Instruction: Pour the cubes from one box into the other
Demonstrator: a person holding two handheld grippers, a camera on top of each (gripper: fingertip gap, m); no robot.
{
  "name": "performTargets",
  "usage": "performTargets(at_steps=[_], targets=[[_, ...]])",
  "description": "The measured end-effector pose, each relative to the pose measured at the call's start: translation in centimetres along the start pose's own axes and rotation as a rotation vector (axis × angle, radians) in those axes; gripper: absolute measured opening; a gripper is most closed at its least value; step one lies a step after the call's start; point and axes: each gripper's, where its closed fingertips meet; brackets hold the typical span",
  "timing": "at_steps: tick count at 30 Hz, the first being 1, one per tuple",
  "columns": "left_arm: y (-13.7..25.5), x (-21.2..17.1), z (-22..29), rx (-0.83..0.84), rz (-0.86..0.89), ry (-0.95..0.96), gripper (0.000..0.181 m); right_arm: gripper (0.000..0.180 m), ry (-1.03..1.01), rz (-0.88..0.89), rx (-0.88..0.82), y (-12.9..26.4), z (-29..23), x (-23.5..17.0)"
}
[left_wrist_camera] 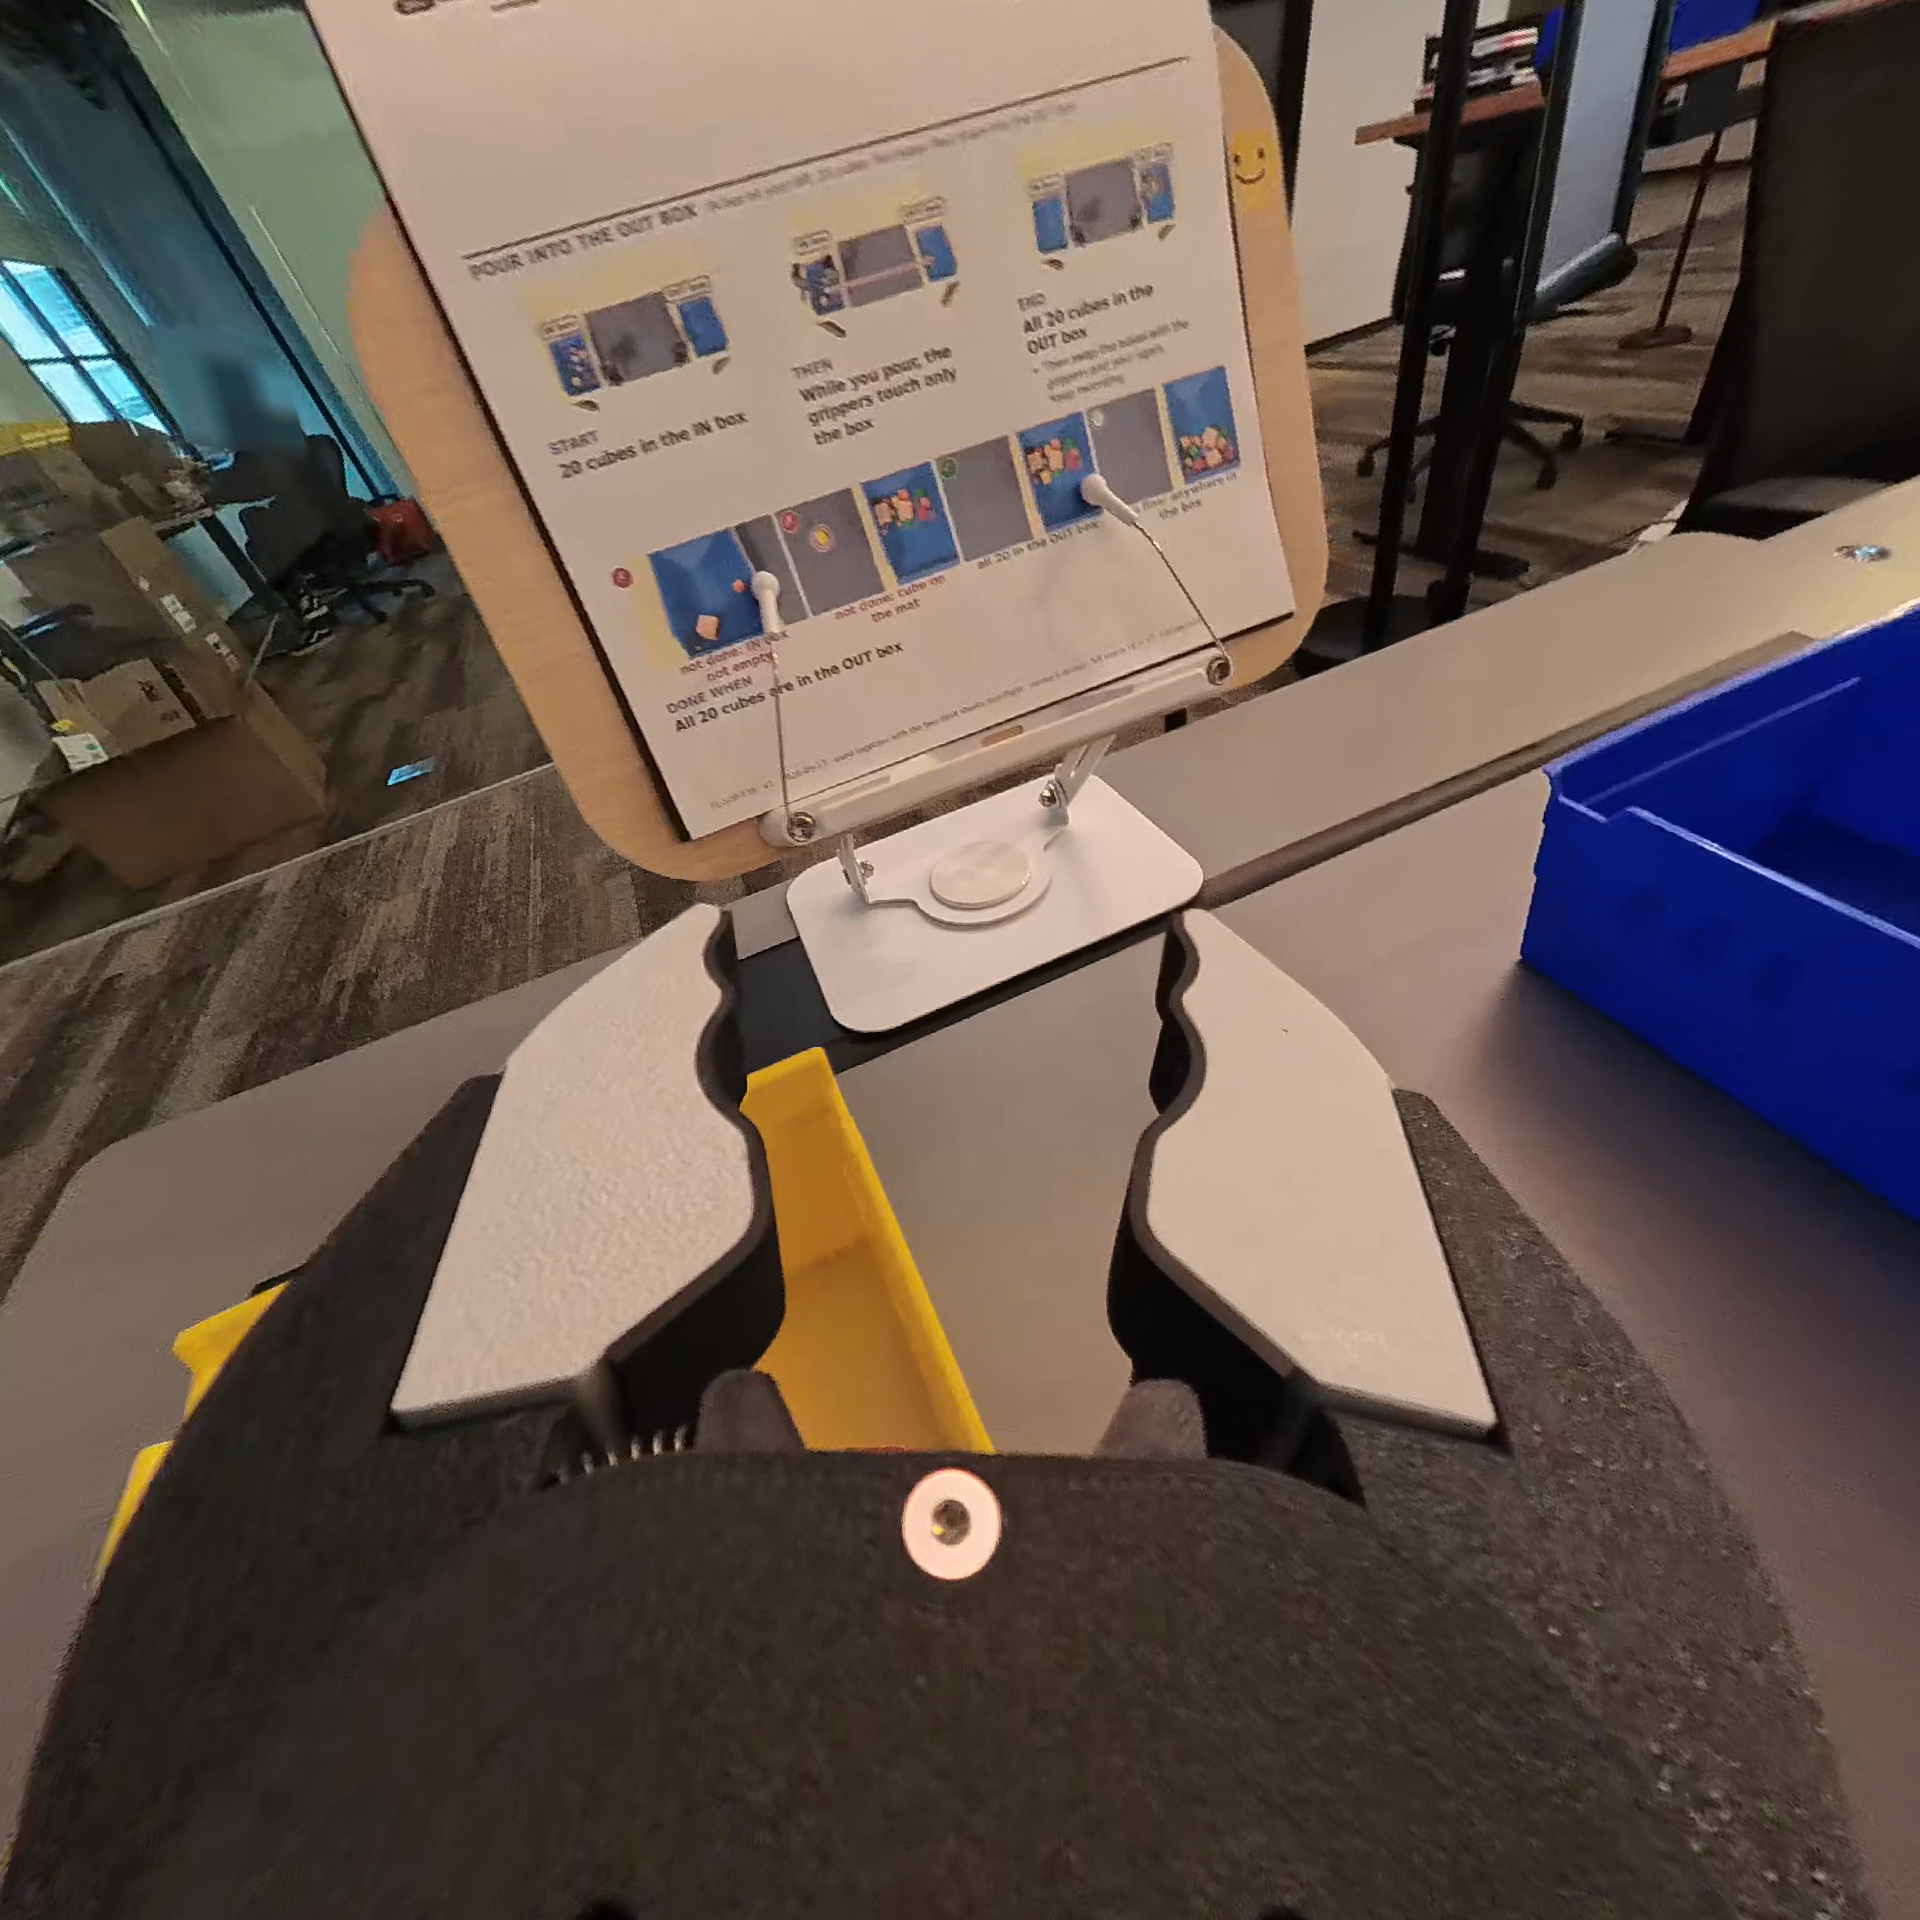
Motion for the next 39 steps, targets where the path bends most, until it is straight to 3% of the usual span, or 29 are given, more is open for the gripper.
performTargets(at_steps=[7, 13, 23, 31, 39], targets=[[-0.3, 0.0, 2.7, -0.096, 0.056, 0.095, 0.072, 0.062, -0.024, 0.069, 0.067, -0.3, 0.3, -0.3], [0.3, 0.8, 3.7, -0.065, 0.11, -0.015, 0.067, 0.062, -0.05, 0.169, 0.095, 1.5, 1.1, 0.9], [1.5, 2.1, 3.9, -0.18, 0.14, 0.203, 0.066, 0.062, -0.065, 0.245, 0.204, 2.5, -1.9, 2.7], [1.2, 2.2, 3.8, -0.157, 0.151, 0.217, 0.067, 0.062, 0.021, 0.259, 0.159, 3.8, -1.0, 3.7], [0.7, 0.1, 4.4, -0.137, 0.098, 0.192, 0.068, 0.061, 0.029, 0.149, 0.114, 2.4, 2.2, -0.9]])
Point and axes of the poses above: each gripper's, where its closed fingertips meet, y back along the fingers, x out of its top, z = x × y across the jaws, and after that the axes turned 13 degrees about -y, right-handed
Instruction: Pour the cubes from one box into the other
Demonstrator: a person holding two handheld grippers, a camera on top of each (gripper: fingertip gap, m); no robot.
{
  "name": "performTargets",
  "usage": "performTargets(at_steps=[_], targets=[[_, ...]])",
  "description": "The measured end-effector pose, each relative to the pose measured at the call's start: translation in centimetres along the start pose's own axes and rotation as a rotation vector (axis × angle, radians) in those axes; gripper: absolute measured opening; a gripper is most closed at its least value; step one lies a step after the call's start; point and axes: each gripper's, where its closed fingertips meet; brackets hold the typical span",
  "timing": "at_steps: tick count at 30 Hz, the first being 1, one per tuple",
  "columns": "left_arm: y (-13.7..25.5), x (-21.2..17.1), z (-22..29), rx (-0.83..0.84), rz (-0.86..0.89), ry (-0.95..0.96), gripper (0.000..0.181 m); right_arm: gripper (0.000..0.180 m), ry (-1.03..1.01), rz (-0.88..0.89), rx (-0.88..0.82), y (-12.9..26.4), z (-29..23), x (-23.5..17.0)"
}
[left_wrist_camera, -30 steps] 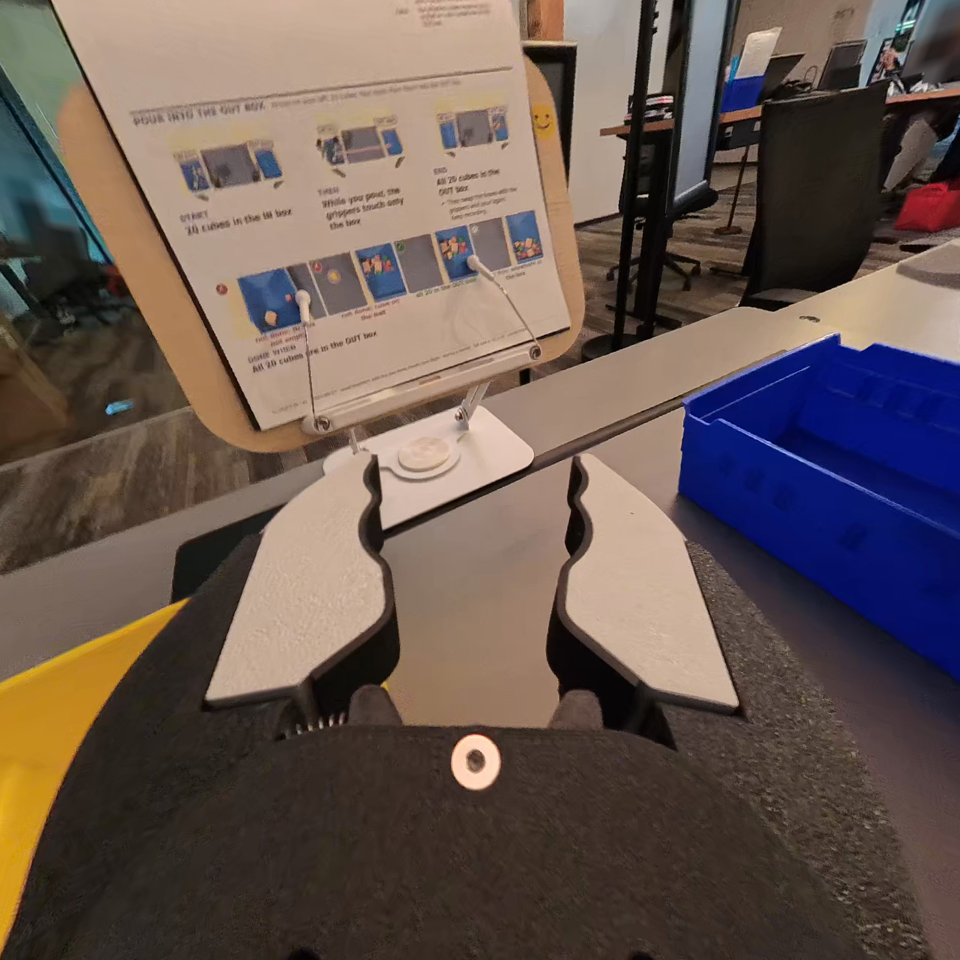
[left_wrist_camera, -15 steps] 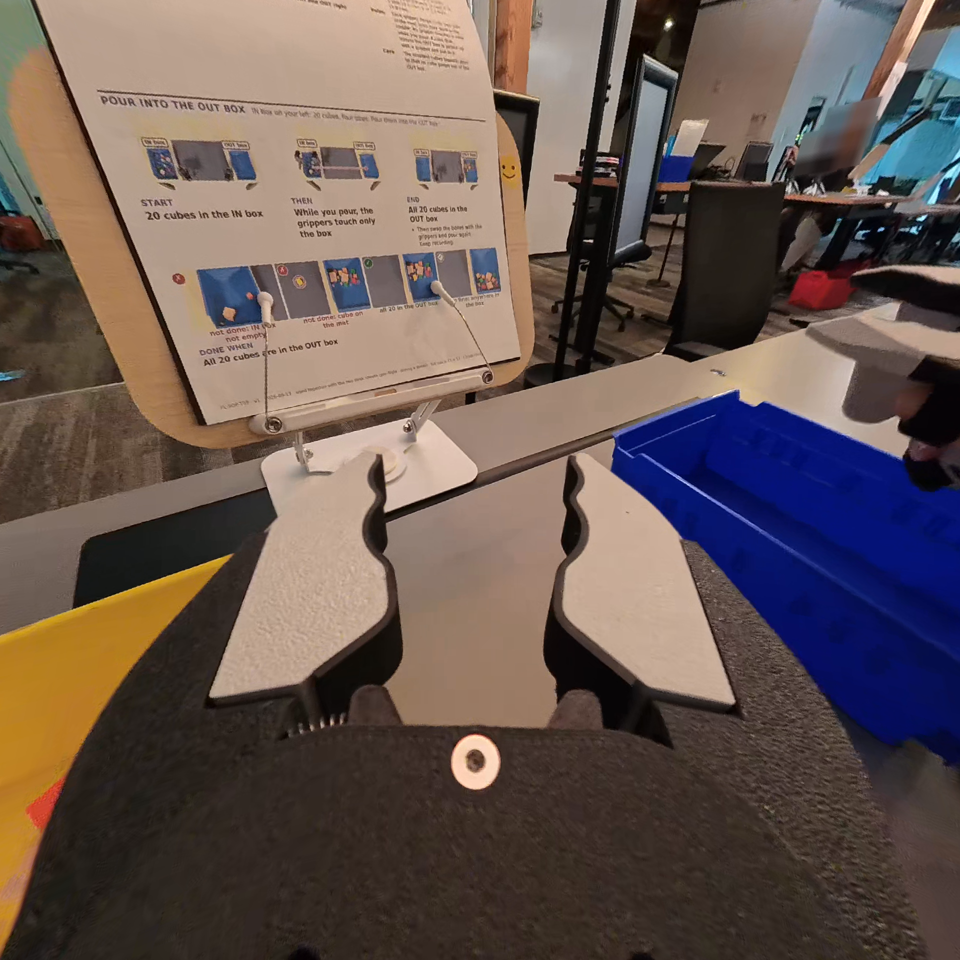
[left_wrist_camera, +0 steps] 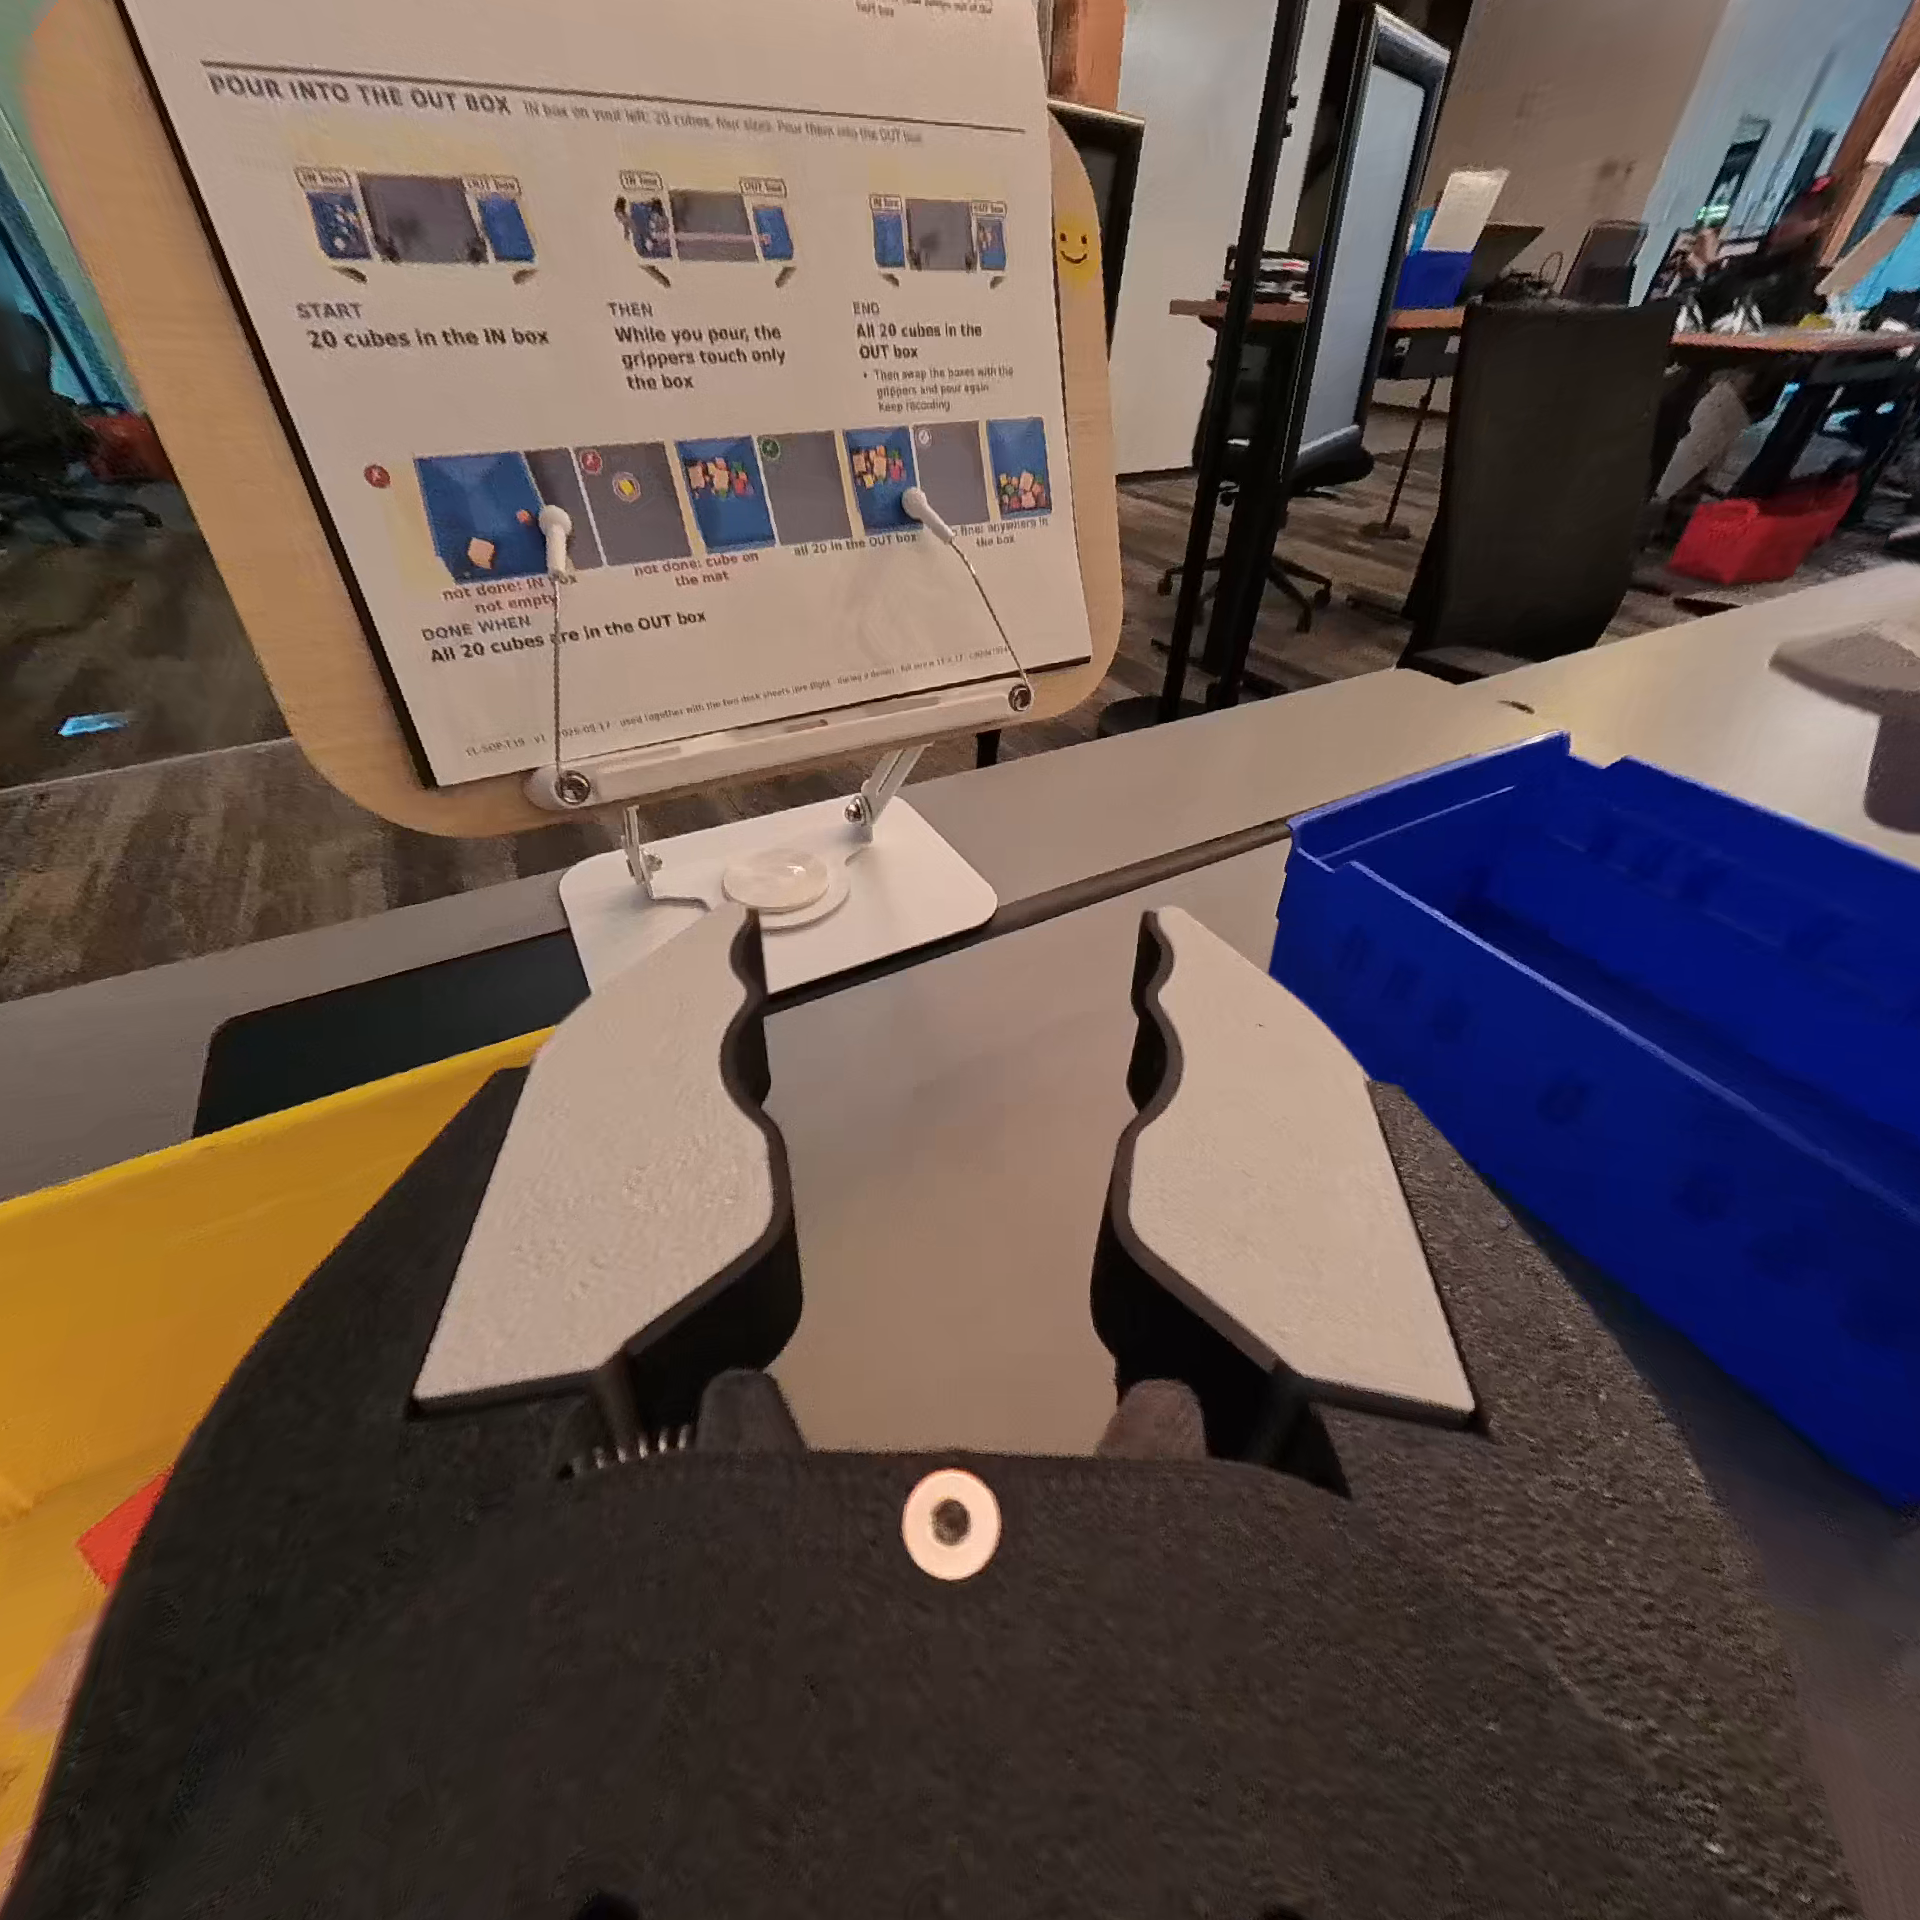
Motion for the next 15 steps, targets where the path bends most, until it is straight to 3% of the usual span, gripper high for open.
performTargets(at_steps=[2, 5, 15], targets=[[0.2, 0.9, 0.1, 0.001, 0.056, -0.019, 0.064, 0.057, 0.049, 0.015, -0.03, 0.7, 0.5, -0.9], [0.7, 2.1, 0.8, -0.04, 0.07, -0.012, 0.066, 0.053, 0.113, 0.081, -0.036, 1.5, 0.0, 1.3], [5.5, 7.9, 0.1, -0.151, 0.159, 0.115, 0.065, 0.053, -0.041, 0.16, 0.144, 3.3, -3.7, 5.1]])
Point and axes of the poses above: each gripper's, where its closed fingertips meet, y back along the fingers, x out of its top, z = x × y across the jaws, and after that the axes turned 13 degrees about -y, right-handed
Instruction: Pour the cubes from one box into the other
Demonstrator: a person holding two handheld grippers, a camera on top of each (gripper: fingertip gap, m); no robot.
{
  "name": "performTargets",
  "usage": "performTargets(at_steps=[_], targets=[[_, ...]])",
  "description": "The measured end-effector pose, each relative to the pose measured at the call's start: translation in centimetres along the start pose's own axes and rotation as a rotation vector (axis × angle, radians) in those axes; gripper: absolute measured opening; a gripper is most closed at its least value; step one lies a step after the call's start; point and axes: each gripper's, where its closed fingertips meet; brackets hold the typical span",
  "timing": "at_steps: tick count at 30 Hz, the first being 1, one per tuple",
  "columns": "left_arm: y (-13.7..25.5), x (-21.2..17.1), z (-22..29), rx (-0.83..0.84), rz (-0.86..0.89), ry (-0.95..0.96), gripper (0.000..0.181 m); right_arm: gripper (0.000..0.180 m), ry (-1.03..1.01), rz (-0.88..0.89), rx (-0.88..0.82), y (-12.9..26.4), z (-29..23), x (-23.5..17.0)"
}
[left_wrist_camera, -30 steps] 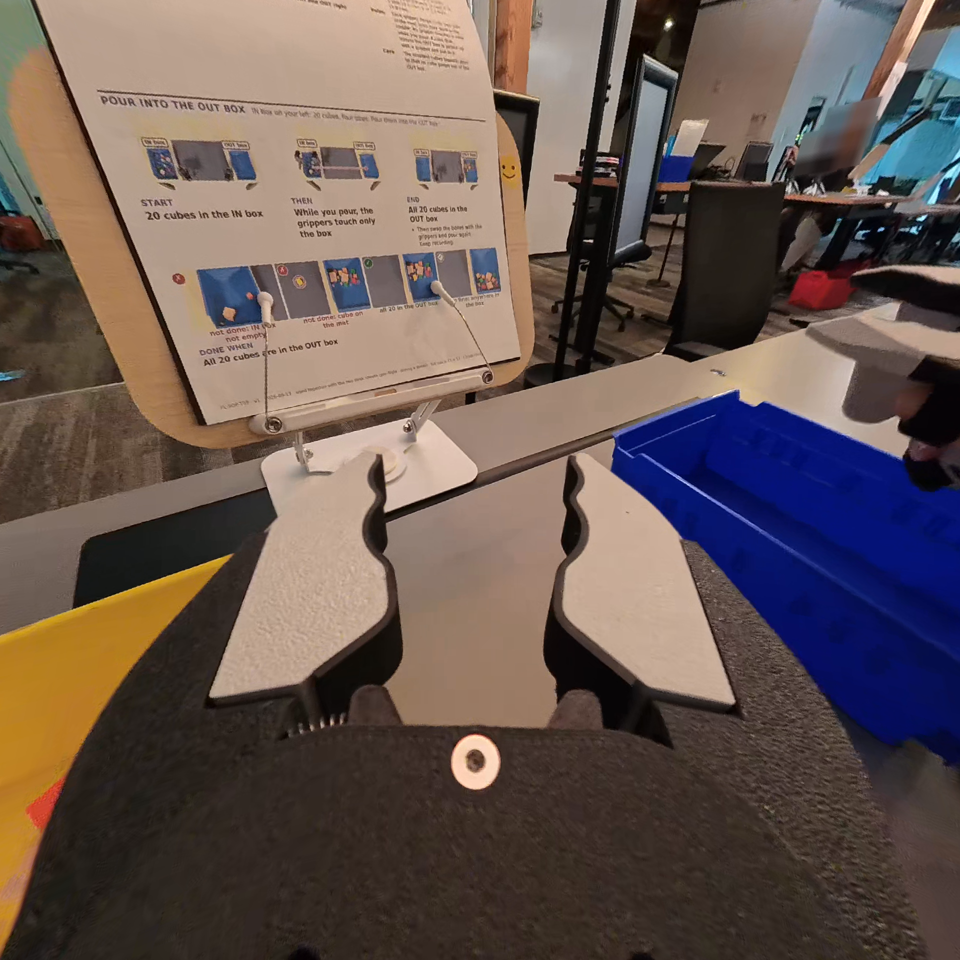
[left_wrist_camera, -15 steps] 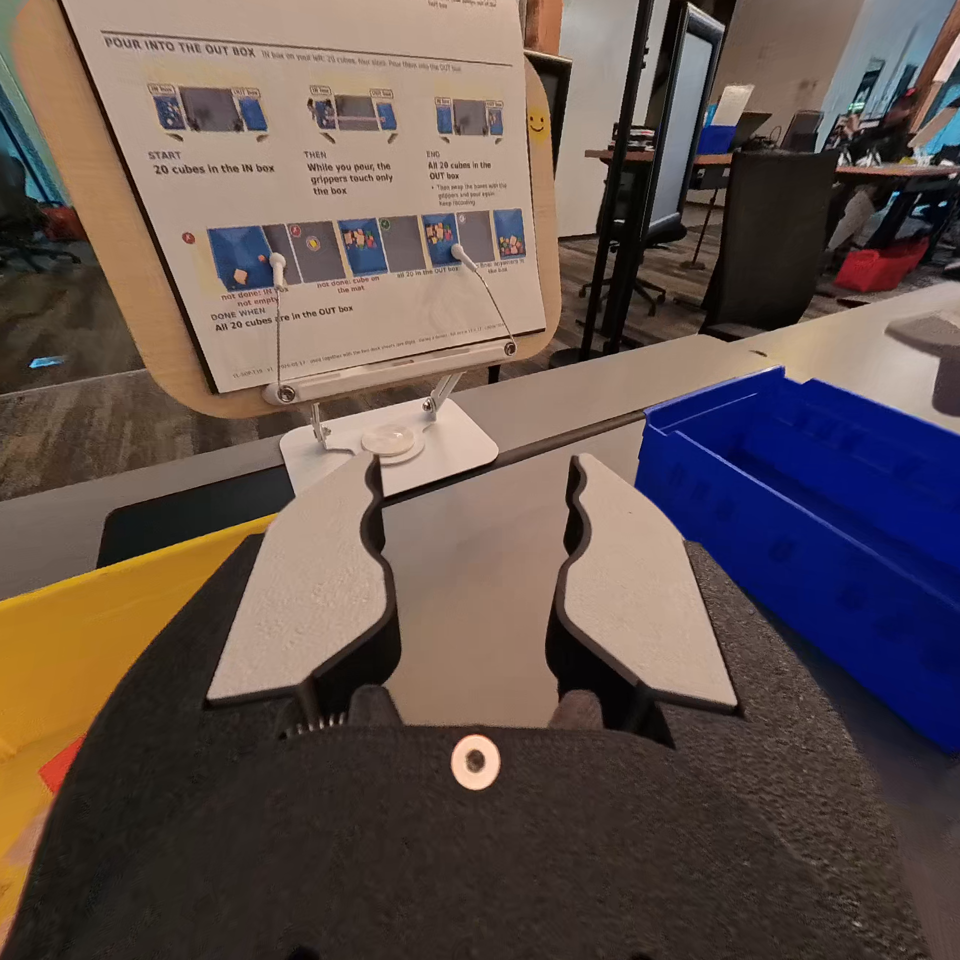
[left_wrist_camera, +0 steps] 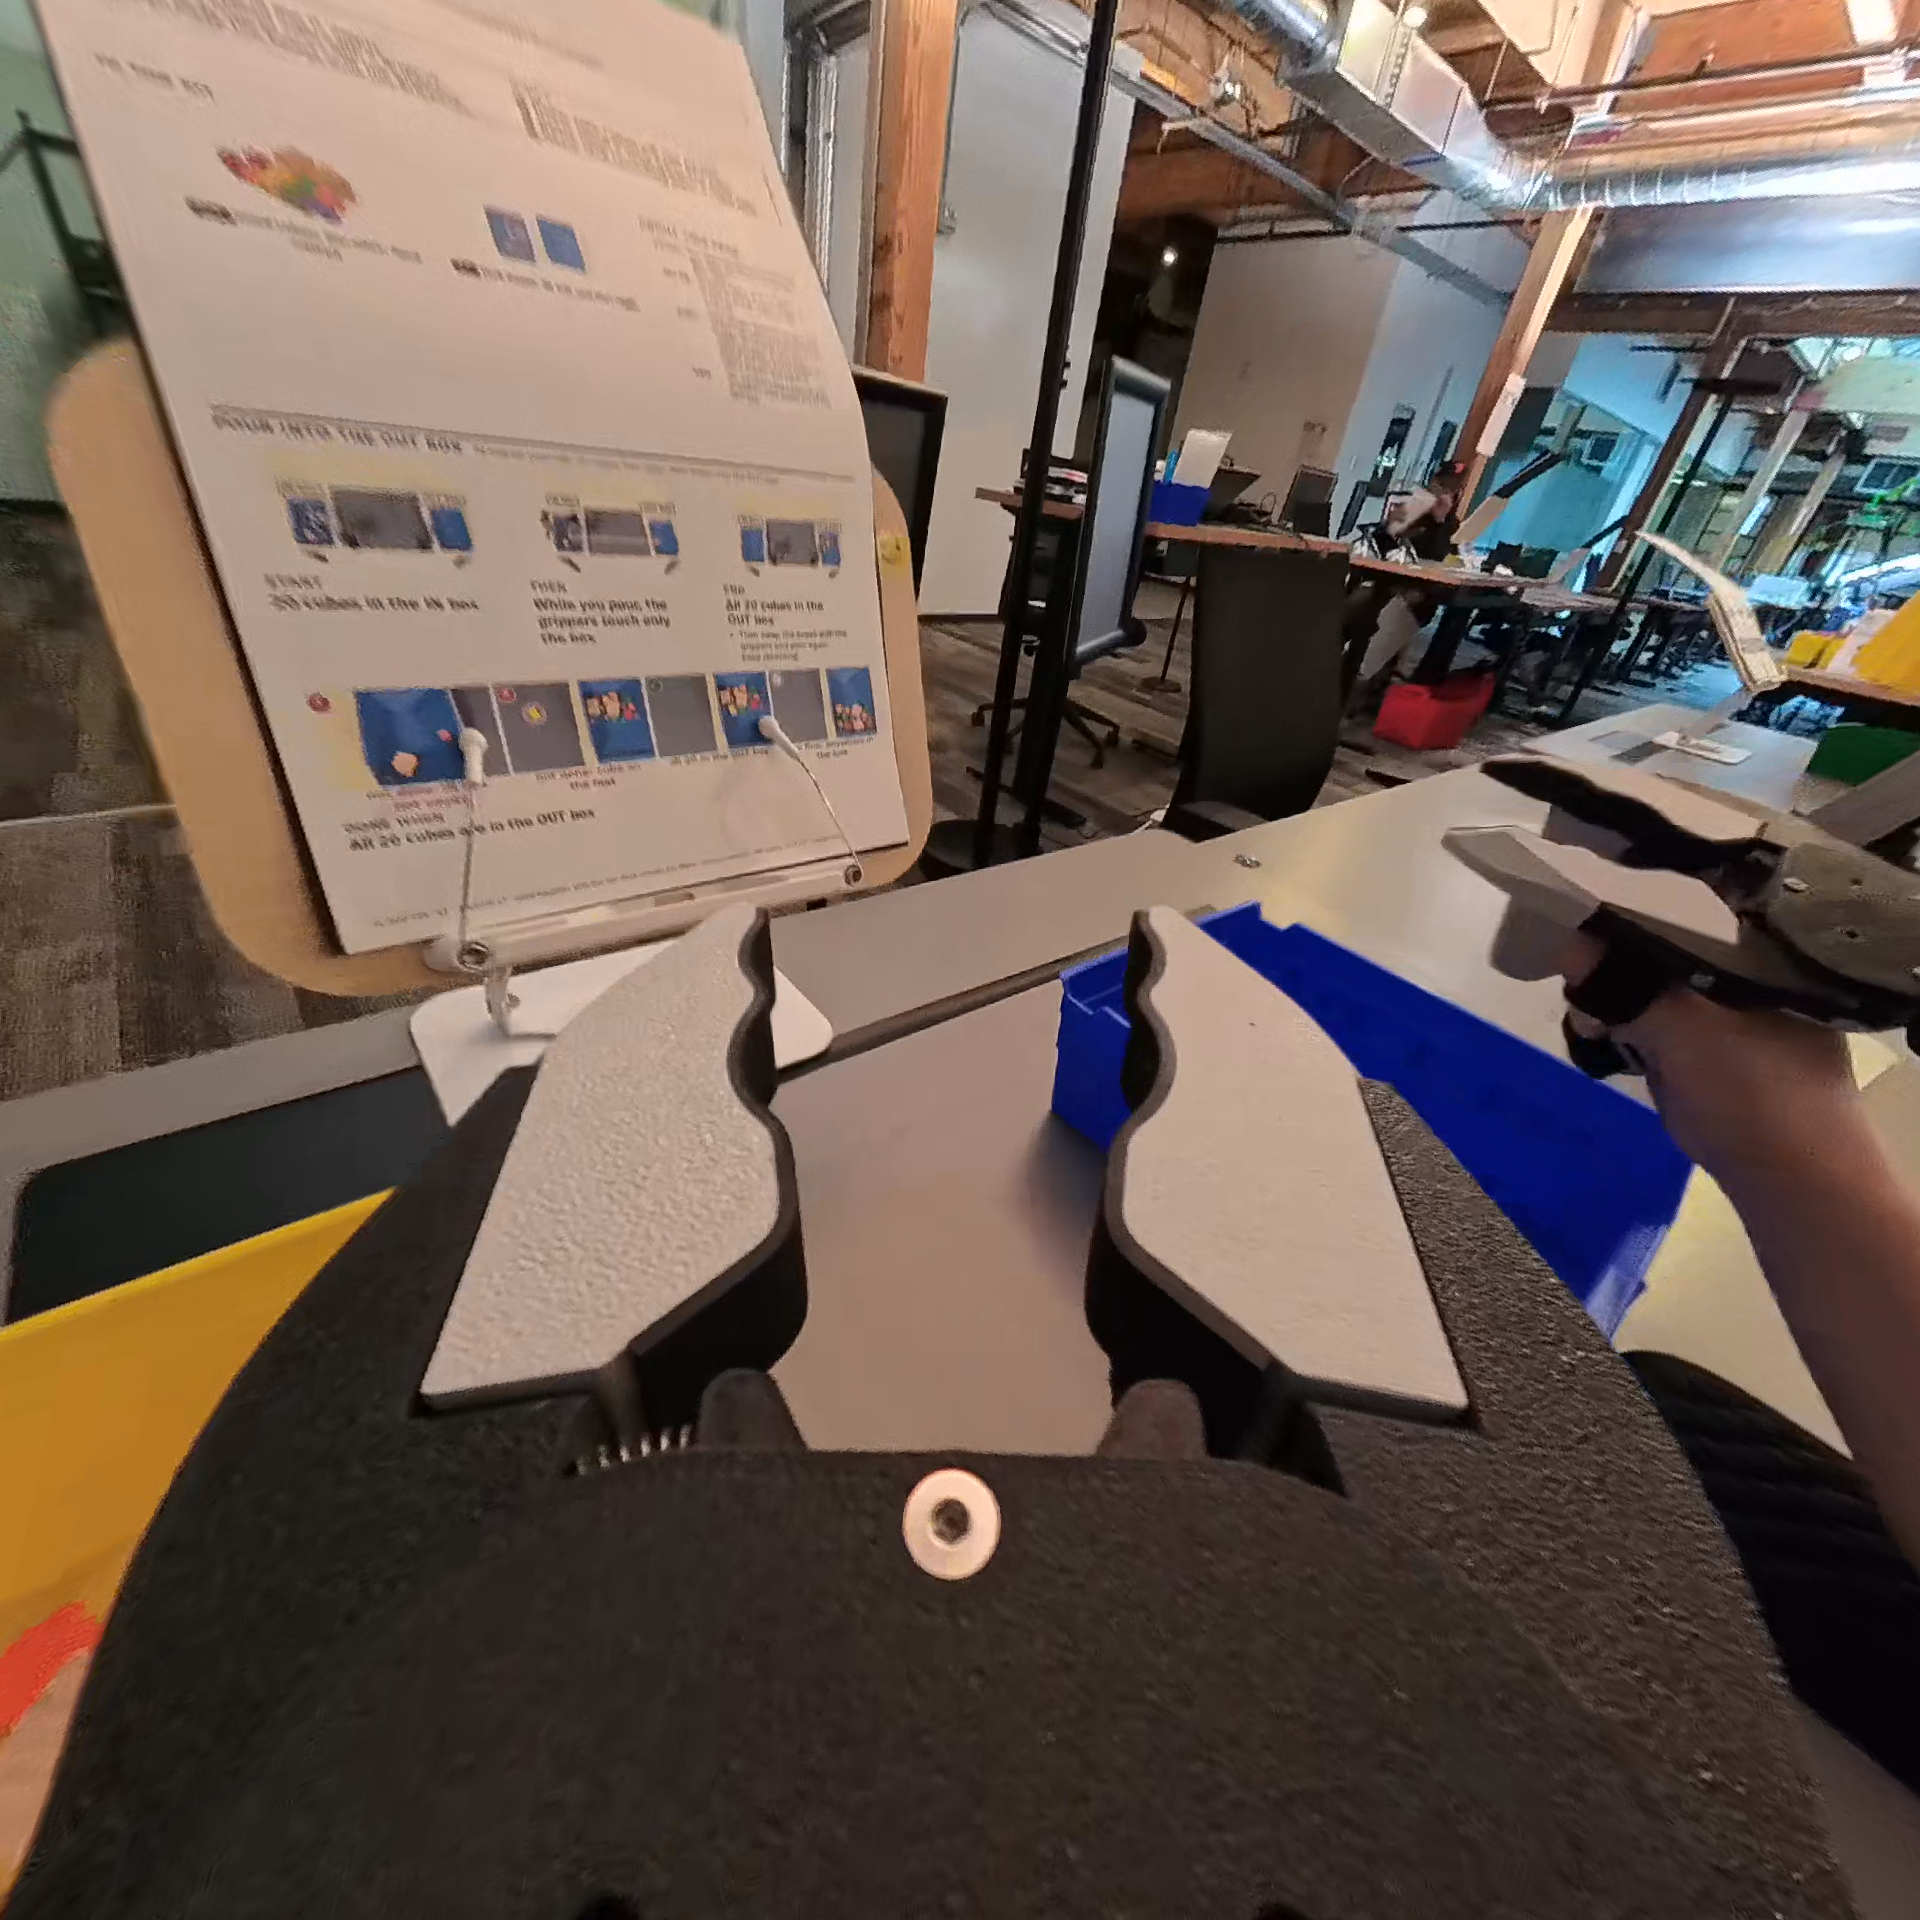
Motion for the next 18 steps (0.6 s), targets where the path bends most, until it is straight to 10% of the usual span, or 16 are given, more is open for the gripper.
performTargets(at_steps=[10, 18], targets=[[11.3, -5.3, -12.2, 0.371, -0.582, -0.103, 0.068, 0.054, -0.311, 0.037, 0.489, 0.1, -14.1, 9.2], [15.2, -12.7, -19.3, 0.425, -0.755, 0.15, 0.06, 0.067, -0.519, -0.497, 0.613, -6.9, -26.9, -3.5]])
Point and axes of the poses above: each gripper's, where its closed fingertips meet, y back along the fingers, x out of its top, z = x × y across the jaws, and after that the axes turned 13 degrees about -y, right-handed
